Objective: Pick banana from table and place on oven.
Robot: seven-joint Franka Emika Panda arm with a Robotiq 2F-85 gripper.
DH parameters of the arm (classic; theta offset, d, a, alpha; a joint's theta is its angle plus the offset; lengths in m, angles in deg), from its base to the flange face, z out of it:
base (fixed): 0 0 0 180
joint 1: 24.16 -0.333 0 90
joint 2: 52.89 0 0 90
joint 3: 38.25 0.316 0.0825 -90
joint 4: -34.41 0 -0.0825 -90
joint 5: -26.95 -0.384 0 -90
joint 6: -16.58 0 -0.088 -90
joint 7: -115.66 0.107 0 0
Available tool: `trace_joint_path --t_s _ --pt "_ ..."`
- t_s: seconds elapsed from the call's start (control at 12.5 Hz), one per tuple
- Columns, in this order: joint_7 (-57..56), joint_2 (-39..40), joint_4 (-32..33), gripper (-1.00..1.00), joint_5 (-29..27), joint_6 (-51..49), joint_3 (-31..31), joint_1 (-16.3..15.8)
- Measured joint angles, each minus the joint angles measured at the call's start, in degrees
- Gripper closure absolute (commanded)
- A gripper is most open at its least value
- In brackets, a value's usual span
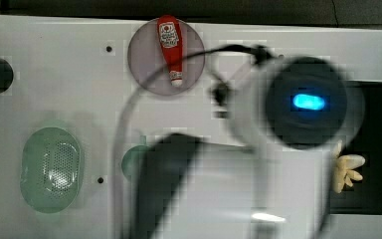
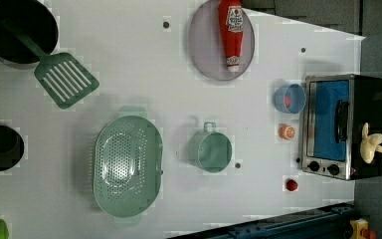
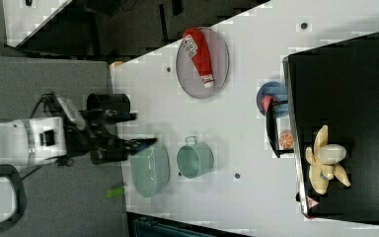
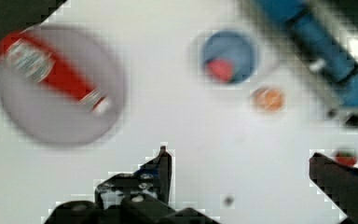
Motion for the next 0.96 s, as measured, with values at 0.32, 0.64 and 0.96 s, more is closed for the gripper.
trace_joint_path --t_s 0.32,0.64,0.96 --pt "7.9 -0.9 0.4 -1.00 1.2 -4.3 4.8 -4.6" --pt "9.4 -3.1 0.3 -1.00 0.9 -3.9 3.1 -4.2" --pt "9.8 -3.5 0.1 -1.00 2.2 -3.9 0.9 -2.5"
